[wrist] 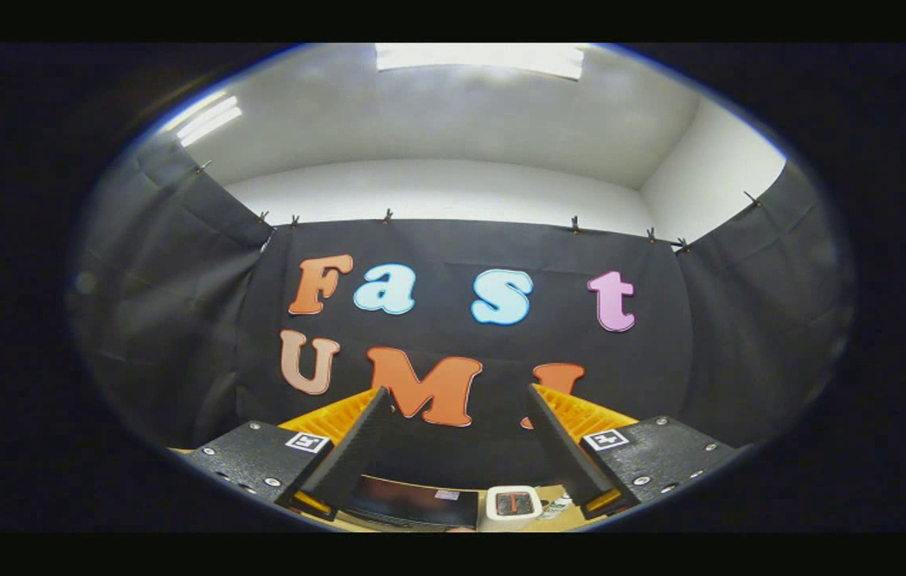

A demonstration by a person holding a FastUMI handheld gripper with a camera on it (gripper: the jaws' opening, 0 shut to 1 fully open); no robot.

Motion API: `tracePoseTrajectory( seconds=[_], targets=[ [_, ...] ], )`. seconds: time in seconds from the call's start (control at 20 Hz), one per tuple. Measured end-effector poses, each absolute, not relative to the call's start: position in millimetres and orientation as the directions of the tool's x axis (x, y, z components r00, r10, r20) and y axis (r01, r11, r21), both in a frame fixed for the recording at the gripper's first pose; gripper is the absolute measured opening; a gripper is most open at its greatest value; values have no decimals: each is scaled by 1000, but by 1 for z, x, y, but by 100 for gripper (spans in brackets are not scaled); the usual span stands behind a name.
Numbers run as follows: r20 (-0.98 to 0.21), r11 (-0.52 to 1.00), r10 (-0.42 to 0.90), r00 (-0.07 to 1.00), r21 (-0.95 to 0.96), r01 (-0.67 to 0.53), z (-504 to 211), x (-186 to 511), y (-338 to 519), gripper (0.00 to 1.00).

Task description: Open the toaster oven, put the food inside, and close the toaster oven door.

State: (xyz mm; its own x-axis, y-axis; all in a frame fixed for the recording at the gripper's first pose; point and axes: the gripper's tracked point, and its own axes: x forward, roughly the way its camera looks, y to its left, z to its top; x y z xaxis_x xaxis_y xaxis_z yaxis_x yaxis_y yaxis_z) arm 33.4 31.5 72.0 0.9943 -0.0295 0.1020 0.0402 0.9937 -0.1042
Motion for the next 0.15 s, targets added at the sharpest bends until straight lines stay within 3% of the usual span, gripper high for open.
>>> tracePoseTrajectory(
  seconds=[0.15],
  targets=[
    [121, 994, -44, 992, -96, 56, 87, 31, 26, 99]
  ],
)
